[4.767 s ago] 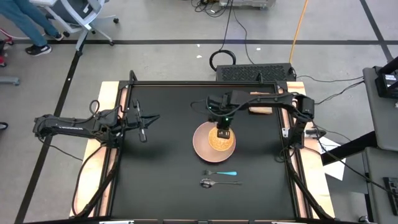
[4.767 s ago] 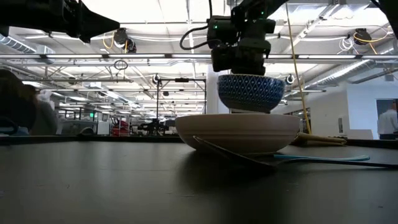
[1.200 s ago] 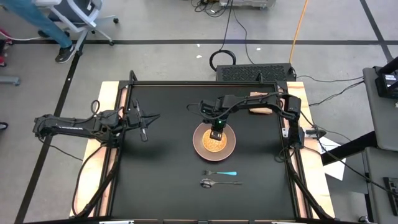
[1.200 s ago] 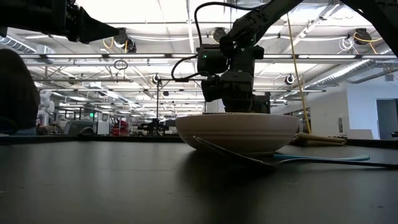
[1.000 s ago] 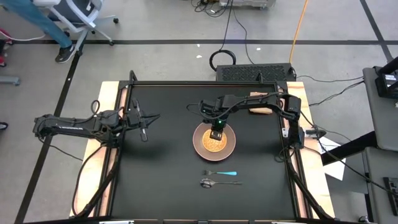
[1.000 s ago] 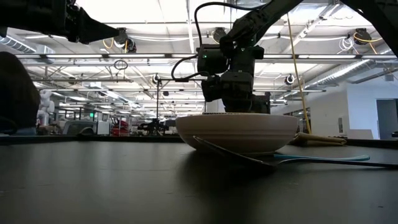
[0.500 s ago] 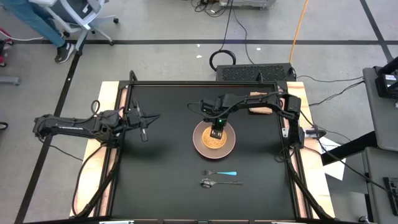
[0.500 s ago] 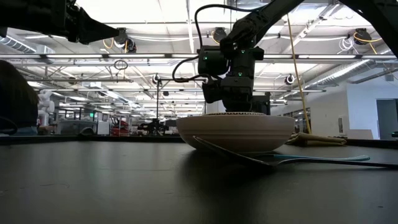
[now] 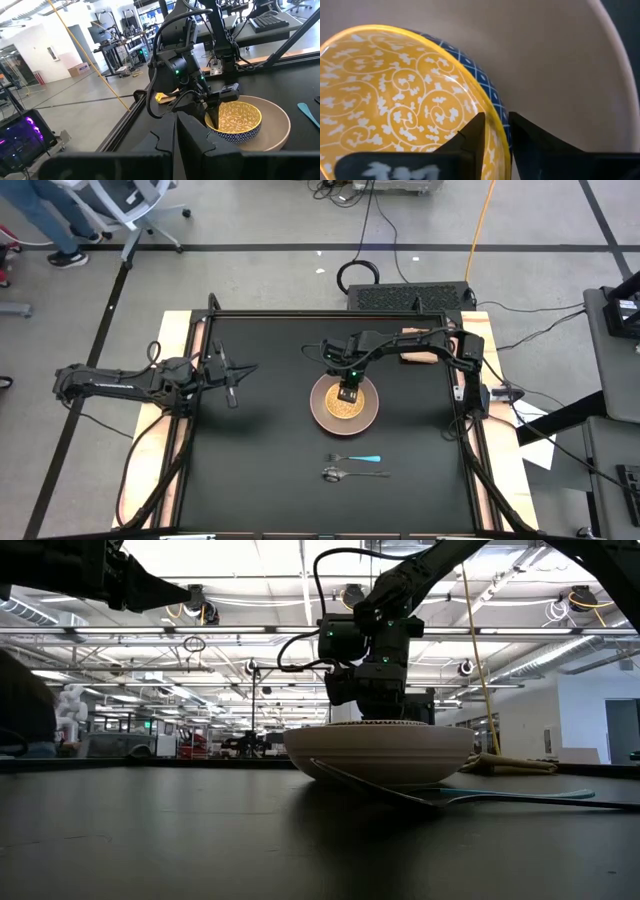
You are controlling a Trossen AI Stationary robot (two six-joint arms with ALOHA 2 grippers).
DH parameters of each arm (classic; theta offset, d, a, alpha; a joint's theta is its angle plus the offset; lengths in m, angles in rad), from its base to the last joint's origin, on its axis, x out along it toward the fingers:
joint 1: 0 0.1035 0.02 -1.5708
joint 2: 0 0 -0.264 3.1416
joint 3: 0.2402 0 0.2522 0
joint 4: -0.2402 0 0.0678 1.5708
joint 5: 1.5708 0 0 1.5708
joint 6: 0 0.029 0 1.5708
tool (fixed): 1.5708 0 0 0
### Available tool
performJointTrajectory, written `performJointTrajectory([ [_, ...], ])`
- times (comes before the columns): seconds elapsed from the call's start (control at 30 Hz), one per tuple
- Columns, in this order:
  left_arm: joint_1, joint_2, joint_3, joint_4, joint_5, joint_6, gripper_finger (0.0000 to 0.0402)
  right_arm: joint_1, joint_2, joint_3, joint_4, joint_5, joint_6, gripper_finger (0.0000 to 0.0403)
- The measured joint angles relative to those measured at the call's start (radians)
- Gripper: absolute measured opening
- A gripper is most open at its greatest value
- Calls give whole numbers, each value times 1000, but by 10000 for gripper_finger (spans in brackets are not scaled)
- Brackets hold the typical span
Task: Set table place
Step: Put the yellow bowl on the brown plate, then put the light blue fork on the left side of the brown plate
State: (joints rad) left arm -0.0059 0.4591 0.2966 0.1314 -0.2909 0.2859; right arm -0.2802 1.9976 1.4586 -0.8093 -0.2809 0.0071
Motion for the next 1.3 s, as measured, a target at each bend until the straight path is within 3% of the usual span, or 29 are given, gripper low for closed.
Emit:
performJointTrajectory([
  [0.3,0,0,0,0,0,0,26,0,-3,0,-3,44,0,144],
  [0.5,0,0,0,-1,0,1,26,0,-36,0,3,44,-17,165],
  [1.13,0,0,0,-1,0,3,26,0,-226,0,-67,48,-80,166],
  [1.3,0,0,0,-1,1,9,26,6,-321,-32,-49,49,-114,127],
])
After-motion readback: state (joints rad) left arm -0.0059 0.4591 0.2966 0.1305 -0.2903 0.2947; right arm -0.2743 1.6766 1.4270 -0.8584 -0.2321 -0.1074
